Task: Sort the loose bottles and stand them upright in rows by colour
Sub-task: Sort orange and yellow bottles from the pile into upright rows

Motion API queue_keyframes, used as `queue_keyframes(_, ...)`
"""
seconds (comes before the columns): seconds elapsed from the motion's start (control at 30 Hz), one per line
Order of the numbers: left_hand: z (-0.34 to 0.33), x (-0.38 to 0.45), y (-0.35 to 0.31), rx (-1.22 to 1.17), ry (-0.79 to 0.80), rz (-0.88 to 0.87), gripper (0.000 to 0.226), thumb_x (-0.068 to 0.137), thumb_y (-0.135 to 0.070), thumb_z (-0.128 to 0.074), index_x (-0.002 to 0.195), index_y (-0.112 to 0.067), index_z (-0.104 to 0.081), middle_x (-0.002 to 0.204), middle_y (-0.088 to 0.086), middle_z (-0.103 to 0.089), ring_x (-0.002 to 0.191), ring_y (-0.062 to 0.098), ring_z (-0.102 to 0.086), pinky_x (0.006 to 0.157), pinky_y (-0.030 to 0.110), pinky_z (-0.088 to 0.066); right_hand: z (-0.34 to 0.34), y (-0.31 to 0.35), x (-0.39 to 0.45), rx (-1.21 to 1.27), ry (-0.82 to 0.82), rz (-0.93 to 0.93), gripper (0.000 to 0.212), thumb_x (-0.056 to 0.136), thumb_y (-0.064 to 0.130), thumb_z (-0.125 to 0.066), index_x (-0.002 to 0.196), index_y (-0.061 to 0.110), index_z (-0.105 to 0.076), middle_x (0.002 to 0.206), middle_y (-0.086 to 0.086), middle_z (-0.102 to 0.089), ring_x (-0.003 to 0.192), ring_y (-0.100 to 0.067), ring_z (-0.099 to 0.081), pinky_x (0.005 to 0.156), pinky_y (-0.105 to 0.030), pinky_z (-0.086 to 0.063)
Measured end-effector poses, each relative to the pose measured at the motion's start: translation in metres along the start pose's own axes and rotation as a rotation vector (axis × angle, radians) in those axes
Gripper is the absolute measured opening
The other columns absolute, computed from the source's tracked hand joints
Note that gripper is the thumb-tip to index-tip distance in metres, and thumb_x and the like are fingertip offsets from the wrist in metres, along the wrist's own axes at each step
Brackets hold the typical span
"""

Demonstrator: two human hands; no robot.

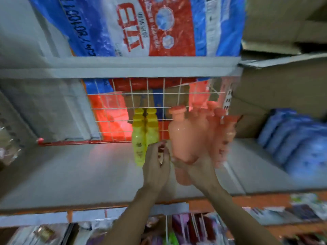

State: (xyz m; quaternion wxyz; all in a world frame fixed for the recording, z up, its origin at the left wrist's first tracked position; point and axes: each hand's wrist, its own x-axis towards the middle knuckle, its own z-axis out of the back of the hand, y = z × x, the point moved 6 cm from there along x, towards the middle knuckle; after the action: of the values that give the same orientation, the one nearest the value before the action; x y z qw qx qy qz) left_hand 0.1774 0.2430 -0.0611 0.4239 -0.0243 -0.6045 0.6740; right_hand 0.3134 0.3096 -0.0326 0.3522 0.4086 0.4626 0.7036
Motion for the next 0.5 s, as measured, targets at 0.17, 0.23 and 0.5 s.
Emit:
queue_keyframes(0.17,-0.082,-0.01,-0.035,-0.045,0.17,-0.032,0.042,0.086,-0.047,-0.045,0.119,-0.024,-0.058,0.122,-0.003,-0.058,0.114,0.016,-0.056,0.092,0.04,-0.05,0.089,-0.036,0.002,-0.106,-0.122,-0.07,0.067,0.06,0.033,-0.087,0.114,0.019,-0.051,0.102,0.005,-0.06,0.09,-0.011,-0.059,0.073,-0.023,-0.048)
queue_keyframes(0.23,-0.1,-0.016,-0.041,-0.056,0.223,-0.033,0.044,0.089,-0.047,-0.047,0.123,-0.021,-0.058,0.124,-0.007,-0.058,0.114,0.011,-0.056,0.092,0.036,-0.051,0.107,-0.046,0.008,-0.131,-0.157,-0.053,0.074,0.052,0.047,-0.085,0.113,0.019,-0.055,0.109,-0.003,-0.057,0.093,-0.015,-0.059,0.076,-0.029,-0.051)
queue_keyframes(0.5,-0.123,0.005,-0.034,-0.232,0.309,0.077,0.039,0.092,-0.018,-0.047,0.13,-0.024,-0.053,0.123,-0.007,-0.058,0.111,0.007,-0.058,0.095,0.023,-0.048,0.09,-0.049,0.038,-0.118,-0.111,0.112,0.056,0.064,0.046,-0.075,0.112,0.024,-0.059,0.104,0.015,-0.063,0.095,-0.002,-0.06,0.081,-0.024,-0.052)
